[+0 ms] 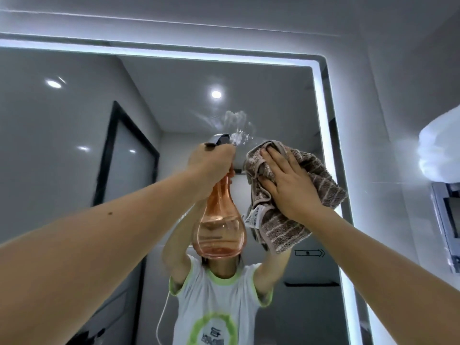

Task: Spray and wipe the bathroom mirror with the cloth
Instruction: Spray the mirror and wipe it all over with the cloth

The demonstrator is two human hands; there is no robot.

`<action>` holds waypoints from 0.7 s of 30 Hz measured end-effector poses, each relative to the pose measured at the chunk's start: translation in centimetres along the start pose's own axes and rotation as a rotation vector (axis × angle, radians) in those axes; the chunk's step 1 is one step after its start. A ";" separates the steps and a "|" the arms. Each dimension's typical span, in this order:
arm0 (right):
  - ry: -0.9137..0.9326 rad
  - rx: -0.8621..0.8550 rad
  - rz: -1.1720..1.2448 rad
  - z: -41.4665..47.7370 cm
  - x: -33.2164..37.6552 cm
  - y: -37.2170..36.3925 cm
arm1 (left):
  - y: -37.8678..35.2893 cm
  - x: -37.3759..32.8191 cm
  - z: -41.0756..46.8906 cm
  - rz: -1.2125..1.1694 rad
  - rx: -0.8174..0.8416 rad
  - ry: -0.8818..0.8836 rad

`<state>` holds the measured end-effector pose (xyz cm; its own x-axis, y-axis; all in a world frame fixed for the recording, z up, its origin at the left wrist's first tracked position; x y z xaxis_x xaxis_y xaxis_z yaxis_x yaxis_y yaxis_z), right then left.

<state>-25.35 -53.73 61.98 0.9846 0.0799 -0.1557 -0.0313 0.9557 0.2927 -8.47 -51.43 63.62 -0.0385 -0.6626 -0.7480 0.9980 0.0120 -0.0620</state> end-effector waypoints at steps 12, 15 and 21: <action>-0.053 0.020 0.043 -0.3 0.2 0.6 | 0.0 -2.3 0.9 0.009 0.002 -0.115; -0.045 0.023 0.023 -0.1 0.2 0.4 | 0.0 -2.1 0.8 -0.002 0.048 -0.040; -0.040 0.014 0.010 -0.1 0.1 0.4 | 0.6 -1.8 1.3 -0.057 0.082 -0.015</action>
<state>-25.25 -53.34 62.01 0.9903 0.0778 -0.1151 -0.0389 0.9507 0.3077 -7.75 -51.15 65.77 -0.0949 -0.6714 -0.7350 0.9950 -0.0866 -0.0494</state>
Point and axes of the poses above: each hand's wrist, its own z-axis towards the middle knuckle, its own y-axis out of the back of the hand, x = y × z, the point moved 3 cm from there along z, towards the middle knuckle, and after that the axes turned 8 degrees about -x, right-handed, at the moved point
